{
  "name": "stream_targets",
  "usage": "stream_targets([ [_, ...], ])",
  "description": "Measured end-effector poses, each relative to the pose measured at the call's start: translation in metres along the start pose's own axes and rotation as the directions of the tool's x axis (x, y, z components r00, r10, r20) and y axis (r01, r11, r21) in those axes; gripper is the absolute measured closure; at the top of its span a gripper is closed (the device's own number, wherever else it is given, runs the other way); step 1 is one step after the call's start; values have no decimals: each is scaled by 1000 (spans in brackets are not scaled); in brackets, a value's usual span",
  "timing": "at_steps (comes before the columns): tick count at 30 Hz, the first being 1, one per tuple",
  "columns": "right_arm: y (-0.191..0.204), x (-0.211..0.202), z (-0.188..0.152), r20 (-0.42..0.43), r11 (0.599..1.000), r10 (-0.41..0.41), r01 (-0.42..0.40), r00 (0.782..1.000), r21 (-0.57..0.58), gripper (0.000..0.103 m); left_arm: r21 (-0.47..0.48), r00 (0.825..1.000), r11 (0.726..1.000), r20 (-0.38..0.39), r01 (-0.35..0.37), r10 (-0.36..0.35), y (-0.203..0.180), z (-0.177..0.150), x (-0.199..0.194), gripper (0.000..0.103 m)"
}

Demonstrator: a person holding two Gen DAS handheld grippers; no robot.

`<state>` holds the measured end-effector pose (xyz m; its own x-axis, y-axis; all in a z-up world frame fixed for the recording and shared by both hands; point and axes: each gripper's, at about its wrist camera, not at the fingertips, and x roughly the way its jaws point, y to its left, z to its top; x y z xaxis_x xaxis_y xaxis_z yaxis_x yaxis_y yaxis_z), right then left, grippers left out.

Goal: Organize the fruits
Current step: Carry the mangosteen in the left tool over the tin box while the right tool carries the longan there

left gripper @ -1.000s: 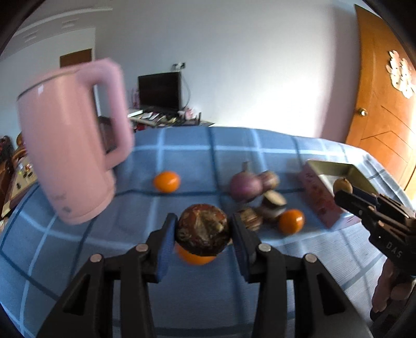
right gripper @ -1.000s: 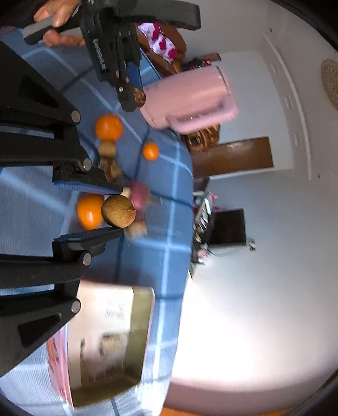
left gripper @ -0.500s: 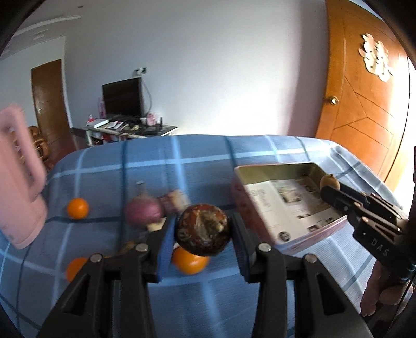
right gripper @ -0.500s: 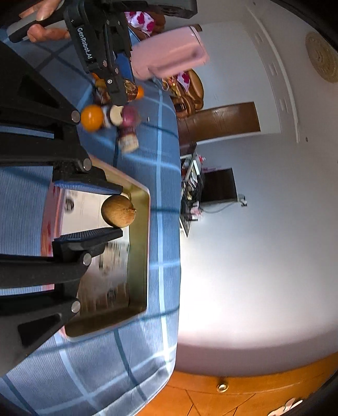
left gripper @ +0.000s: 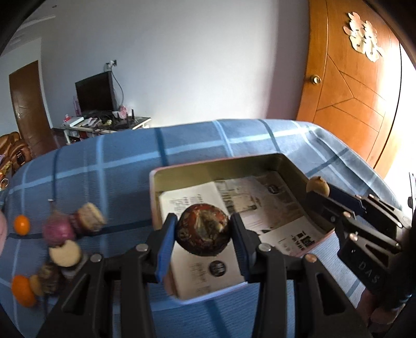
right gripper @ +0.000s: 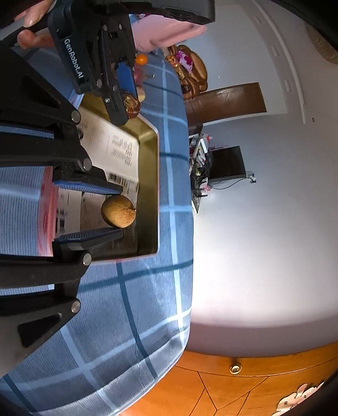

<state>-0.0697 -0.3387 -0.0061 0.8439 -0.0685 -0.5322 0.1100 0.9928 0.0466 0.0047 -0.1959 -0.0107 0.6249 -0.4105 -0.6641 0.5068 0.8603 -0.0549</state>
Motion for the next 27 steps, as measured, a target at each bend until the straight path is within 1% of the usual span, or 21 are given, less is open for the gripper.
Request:
stream_targets([
  [3,-4,7,-2,-32,1000,-17,18,999,7,75,1,1000,1000,-12,18,-18,-6,-3,8,60],
  [6,-5,15,-4,-75,1000,-17,18,997,18,75,23,1000,1000,-10,7,-7,-8,-6,12,60],
  [10,-6,15,-5,-80,999,-14,16,997,27,75,29,1000,1000,-23,10,-9,-8,-9,16,60],
  [16,-4,22,-6,-118,1000,-4,6,993,21,75,45,999,999,-37,10,-8,-14,-10,20,60],
  [18,-3,25,-6,-132,1000,3,0,991,23,75,52,999,999,-34,1,1,-16,-10,21,60],
  [27,-2,25,-7,-134,1000,3,0,991,24,75,66,1000,998,-15,-16,17,-18,-12,21,60],
])
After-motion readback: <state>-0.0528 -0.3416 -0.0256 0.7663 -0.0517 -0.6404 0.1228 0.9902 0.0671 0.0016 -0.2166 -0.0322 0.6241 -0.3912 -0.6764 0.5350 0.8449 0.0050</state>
